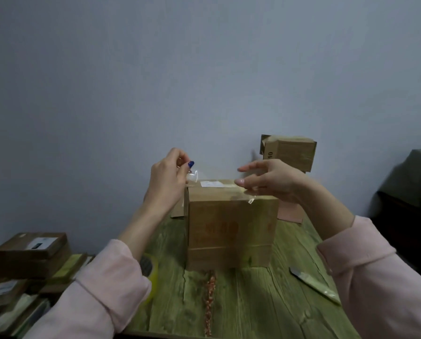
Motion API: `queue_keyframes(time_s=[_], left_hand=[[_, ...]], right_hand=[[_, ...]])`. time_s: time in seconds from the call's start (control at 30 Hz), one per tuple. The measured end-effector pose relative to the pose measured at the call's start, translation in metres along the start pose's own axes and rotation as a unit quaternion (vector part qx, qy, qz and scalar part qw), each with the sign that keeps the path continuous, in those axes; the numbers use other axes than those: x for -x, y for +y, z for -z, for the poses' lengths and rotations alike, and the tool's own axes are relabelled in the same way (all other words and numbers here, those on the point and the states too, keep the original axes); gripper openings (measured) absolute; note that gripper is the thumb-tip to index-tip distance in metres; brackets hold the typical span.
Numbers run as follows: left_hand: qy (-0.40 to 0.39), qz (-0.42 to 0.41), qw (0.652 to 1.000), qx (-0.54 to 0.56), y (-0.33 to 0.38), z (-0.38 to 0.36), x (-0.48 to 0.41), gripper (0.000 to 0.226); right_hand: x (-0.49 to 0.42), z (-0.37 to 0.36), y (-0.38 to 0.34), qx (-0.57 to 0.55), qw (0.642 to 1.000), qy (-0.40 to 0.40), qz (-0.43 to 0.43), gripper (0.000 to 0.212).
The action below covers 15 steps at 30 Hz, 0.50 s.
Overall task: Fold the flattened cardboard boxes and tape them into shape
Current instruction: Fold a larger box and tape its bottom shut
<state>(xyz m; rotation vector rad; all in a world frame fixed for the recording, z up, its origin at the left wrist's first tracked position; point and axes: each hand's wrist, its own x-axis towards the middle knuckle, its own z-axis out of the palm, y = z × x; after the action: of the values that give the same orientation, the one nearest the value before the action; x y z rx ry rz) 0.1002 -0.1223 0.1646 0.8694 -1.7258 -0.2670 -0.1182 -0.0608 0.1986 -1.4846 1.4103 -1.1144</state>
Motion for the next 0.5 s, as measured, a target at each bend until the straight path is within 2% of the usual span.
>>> queue_keyframes(time_s=[0.13, 0.23, 0.37, 0.5], left_hand=[[-0.005, 0.014, 0.999, -0.030, -0.012, 0.000, -0.016, 0.004], [-0.004, 0.029, 0.999, -0.041, -0.017, -0.001, -0.023, 0.009], [-0.002, 0.058, 0.997, -0.044, -0.027, -0.002, -0.025, 0.011], [-0.014, 0.097, 0.995, -0.034, -0.033, -0.008, -0.024, 0.010]], right_hand=[[-0.019, 0.005, -0.018, 0.043, 0.999, 0.028, -0.017, 0.024], [-0.037, 0.008, -0.018, 0.055, 0.996, 0.006, -0.063, 0.025], [-0.054, 0.010, -0.010, 0.022, 0.997, -0.008, -0.071, 0.006], [-0.059, 0.011, -0.008, 0.013, 0.995, -0.012, -0.096, 0.003]])
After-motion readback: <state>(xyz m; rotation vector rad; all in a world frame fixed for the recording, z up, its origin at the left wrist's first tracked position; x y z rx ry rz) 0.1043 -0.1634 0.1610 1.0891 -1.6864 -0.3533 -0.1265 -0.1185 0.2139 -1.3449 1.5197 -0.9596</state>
